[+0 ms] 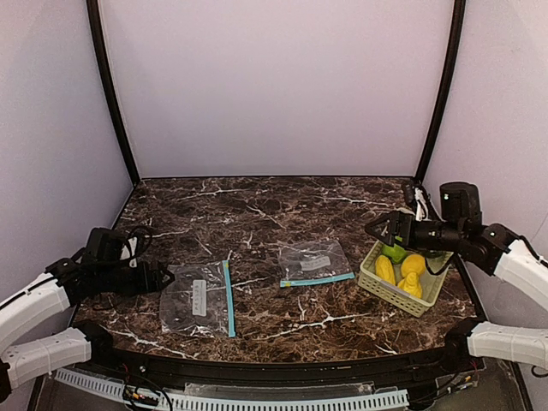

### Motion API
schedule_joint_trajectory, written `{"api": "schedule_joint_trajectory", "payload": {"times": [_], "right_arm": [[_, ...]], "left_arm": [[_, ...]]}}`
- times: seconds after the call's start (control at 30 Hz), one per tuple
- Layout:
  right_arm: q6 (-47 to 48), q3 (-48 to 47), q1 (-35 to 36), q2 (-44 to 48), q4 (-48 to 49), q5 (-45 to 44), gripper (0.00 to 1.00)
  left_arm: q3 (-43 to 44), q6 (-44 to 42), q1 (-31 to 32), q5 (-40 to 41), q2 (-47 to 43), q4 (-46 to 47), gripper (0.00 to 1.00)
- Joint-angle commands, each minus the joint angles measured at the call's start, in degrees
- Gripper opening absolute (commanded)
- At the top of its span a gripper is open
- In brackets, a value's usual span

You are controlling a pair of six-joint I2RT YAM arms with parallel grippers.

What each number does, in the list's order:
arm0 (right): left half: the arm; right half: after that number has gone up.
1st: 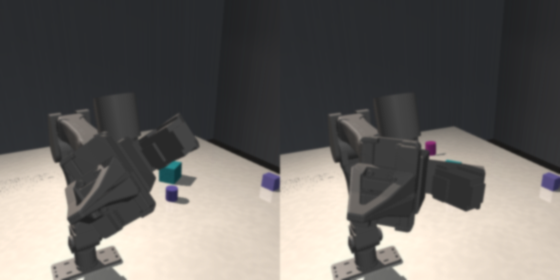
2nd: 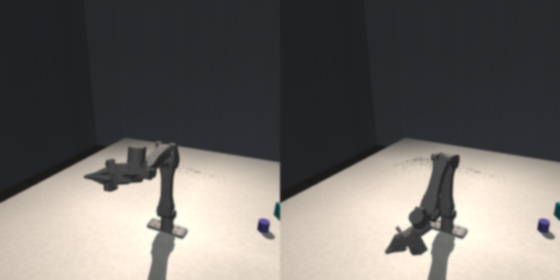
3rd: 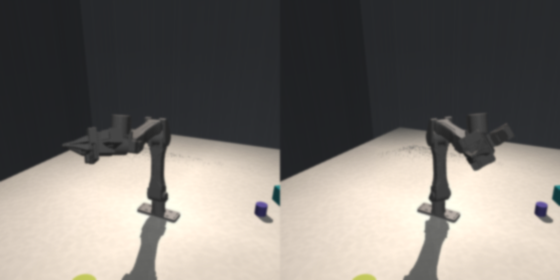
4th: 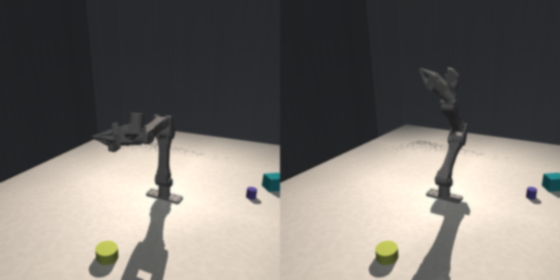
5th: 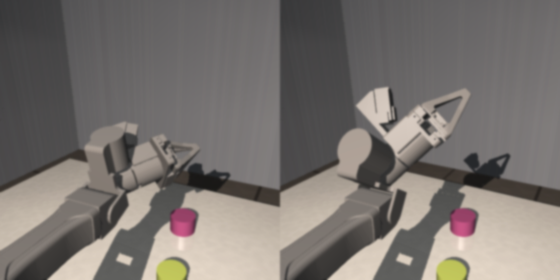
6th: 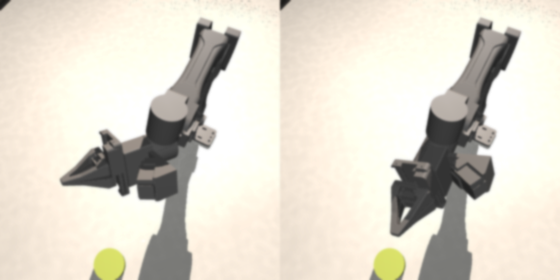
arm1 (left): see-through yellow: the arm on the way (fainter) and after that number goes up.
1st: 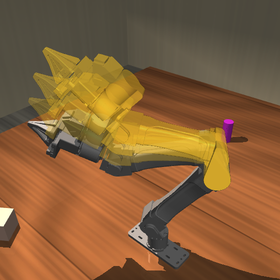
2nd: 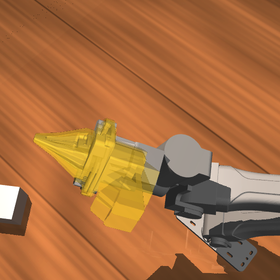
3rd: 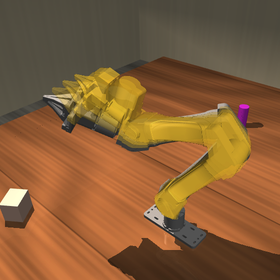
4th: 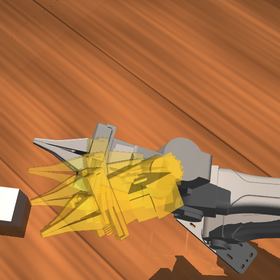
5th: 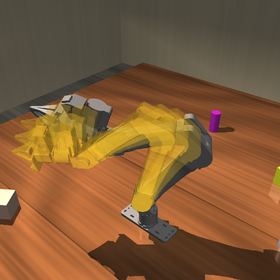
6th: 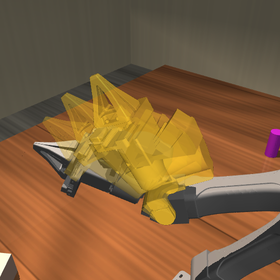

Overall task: Place the food in the zip-top bag and seal the zipper
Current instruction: Pick up the zipper food storage bag at the center of the board.

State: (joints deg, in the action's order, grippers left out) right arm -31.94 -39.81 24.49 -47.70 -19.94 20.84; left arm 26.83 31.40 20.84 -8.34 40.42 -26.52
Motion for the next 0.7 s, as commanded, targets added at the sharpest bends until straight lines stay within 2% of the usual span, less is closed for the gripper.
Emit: {"api": "schedule_joint_trajectory", "payload": {"times": [0.0,0.27,0.67], "right_arm": [[-2.63,0.17,5.23,-2.00,3.22,-5.15,0.95],[-3.24,-1.15,11.37,-6.49,5.56,-8.00,0.94],[-3.74,-2.05,13.57,-7.65,5.54,-10.40,0.94]], "left_arm": [[-8.95,8.98,1.47,-1.04,-2.17,3.98,0.83],[-13.04,9.83,1.51,-2.60,-2.26,5.69,0.79],[-14.97,10.63,1.48,-5.61,3.92,11.56,0.58]]}}
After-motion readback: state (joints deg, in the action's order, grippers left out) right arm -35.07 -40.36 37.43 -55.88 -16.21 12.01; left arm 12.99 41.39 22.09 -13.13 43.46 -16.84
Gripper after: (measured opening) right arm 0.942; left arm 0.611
